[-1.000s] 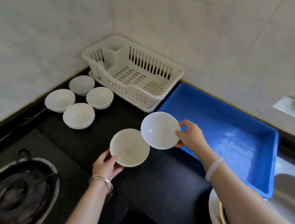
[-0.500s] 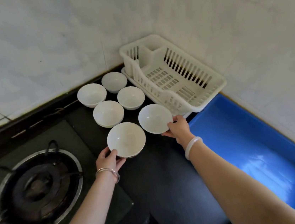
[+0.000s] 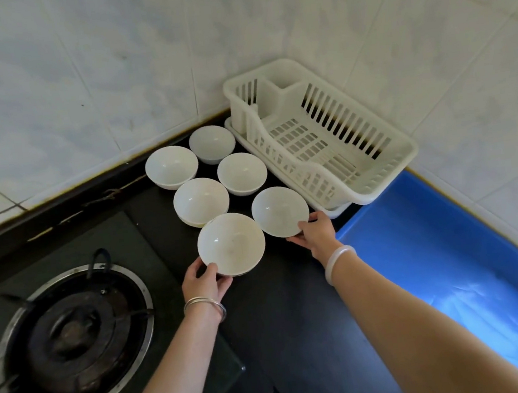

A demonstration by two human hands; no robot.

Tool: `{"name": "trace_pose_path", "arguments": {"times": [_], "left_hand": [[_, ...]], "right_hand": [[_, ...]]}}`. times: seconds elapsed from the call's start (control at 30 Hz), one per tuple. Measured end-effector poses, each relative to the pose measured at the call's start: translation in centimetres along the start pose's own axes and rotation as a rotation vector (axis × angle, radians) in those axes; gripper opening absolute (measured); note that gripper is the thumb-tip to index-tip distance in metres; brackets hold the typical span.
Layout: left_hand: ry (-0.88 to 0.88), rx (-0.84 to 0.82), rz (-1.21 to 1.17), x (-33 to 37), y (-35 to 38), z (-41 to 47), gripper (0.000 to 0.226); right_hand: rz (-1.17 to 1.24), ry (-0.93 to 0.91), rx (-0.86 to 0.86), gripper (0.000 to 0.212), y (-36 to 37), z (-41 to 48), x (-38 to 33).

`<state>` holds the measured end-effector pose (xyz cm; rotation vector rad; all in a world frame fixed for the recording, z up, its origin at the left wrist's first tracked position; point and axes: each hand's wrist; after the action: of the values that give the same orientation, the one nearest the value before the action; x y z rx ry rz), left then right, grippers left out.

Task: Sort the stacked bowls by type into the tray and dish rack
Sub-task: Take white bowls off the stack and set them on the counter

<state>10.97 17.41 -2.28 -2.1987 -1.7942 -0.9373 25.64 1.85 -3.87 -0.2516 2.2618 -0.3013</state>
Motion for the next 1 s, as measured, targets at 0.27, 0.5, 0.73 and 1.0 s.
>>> {"name": "trace_pose_path", "arguments": {"times": [0.27, 0.5, 0.73, 1.0], "left_hand": [[-0.005, 0.044, -0.041, -0.8, 0.4, 0.0, 0.039], [0.028, 0.033, -0.058, -1.4, 0.1, 0.3, 0.036], [0.086, -0.023, -0.048, -2.2, -0.5, 0.1, 0.036], [0.218, -0.126, 0.171, -5.3, -2.3, -2.5, 0.040]], "right_hand": [[0.047, 0.013, -0.024, 0.020, 0.7, 0.4, -0.2], [0.070, 0.069, -0.096, 0.019, 0.4, 0.0, -0.2], [-0.004, 0.041, -0.179, 0.041, -0.5, -1.8, -0.3], [-0.220, -0.174, -0.132, 0.029, -5.7, -6.1, 2.1]]}}
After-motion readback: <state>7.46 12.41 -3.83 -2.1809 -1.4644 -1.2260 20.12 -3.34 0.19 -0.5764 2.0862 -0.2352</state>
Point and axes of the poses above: each hand's wrist, its own z-axis towards the middle knuckle, its own y-axis out of the palm, x = y × z, and after that the axes turned 11 degrees about -z, right-handed
